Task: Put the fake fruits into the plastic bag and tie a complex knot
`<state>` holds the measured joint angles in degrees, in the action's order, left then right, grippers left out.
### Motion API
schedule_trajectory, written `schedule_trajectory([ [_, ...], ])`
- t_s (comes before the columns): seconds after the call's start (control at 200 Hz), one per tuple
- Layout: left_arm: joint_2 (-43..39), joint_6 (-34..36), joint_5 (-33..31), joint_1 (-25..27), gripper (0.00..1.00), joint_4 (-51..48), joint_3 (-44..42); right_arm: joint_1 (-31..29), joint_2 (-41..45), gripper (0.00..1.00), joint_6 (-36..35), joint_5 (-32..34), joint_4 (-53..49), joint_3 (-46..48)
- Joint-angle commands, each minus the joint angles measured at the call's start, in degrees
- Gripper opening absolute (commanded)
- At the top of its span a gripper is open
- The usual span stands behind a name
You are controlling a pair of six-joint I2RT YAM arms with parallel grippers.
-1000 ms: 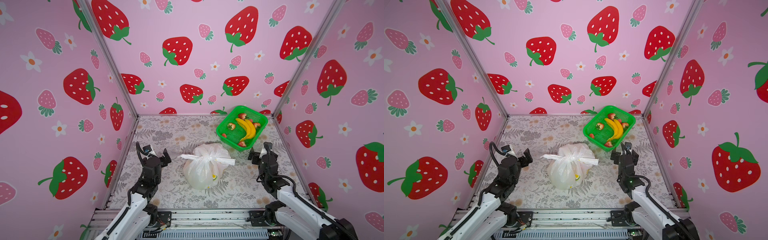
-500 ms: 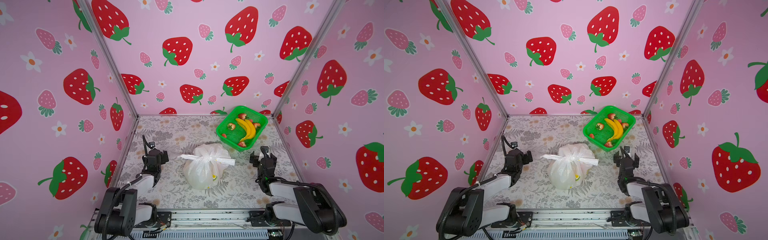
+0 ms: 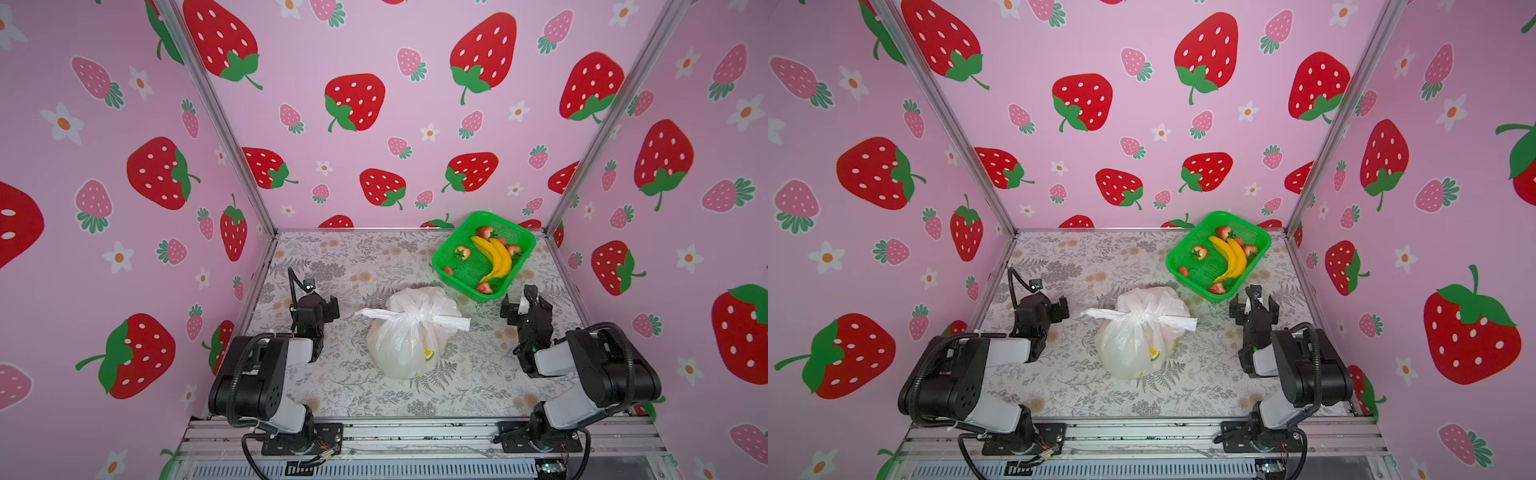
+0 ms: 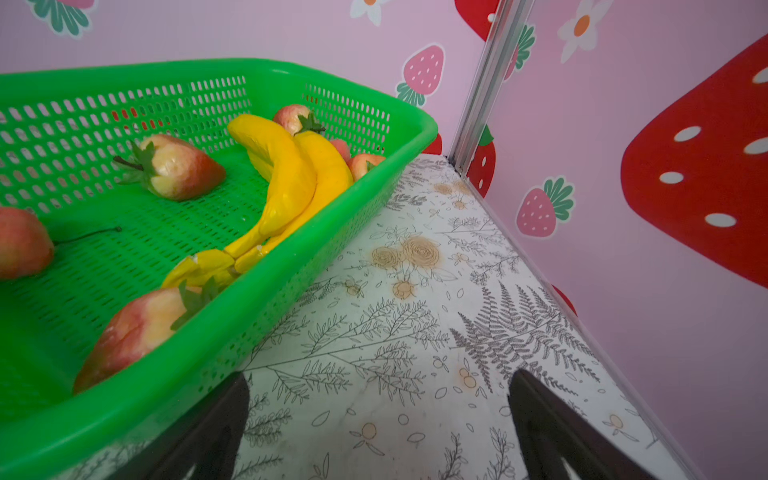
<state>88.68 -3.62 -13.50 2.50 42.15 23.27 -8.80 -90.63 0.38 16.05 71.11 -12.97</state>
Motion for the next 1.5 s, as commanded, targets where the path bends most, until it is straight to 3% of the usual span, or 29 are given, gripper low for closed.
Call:
schedule_trajectory([
  [0.0,0.48,0.19,2.86,-1.49,0.99,3.84,2.14,0.85,-0.11,1.0,0.77,-2.17,2.34,-1.89],
  [1.496,-0.14,0.29,2.97,-1.53,0.99,2.76,2.13,0.89,0.31,1.0,0.7,-2.29,1.75,-1.88],
])
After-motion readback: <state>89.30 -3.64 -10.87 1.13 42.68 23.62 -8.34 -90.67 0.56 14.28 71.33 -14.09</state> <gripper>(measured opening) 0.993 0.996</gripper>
